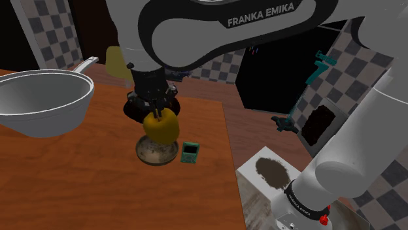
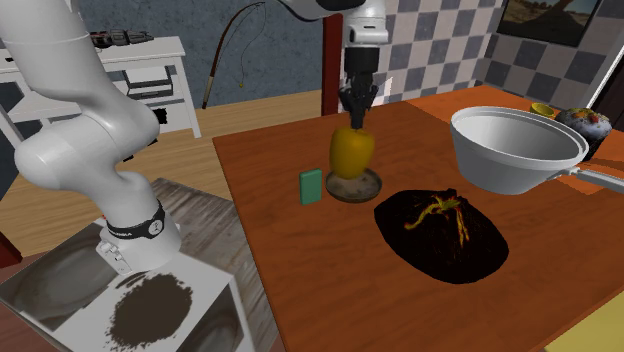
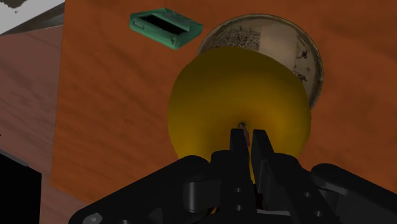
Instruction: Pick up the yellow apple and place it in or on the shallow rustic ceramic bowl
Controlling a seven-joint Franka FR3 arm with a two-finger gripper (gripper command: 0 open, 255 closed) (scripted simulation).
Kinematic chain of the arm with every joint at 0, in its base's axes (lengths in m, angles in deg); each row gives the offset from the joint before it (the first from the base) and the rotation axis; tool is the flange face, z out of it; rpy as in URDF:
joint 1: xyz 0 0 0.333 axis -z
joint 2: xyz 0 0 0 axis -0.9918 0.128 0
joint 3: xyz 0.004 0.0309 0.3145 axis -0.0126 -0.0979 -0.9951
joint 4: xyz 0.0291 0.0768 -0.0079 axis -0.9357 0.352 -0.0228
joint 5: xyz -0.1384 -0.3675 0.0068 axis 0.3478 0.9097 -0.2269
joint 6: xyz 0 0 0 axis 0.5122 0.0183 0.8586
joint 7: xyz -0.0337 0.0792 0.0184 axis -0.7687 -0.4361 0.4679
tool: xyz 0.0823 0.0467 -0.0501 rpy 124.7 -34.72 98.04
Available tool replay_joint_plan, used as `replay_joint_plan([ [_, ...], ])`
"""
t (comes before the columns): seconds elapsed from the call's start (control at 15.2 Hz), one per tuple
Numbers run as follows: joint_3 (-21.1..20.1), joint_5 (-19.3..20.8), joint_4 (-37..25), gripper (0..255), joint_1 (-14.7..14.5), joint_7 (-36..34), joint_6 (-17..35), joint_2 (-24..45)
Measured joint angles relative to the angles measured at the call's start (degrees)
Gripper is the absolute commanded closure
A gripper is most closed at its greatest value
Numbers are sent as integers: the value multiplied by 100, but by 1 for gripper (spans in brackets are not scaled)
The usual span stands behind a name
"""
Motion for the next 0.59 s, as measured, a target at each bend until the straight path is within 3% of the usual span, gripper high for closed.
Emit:
replay_joint_plan([
  [0.59, 5, 115, 246, 255, -12, -126, 319, 125],
])
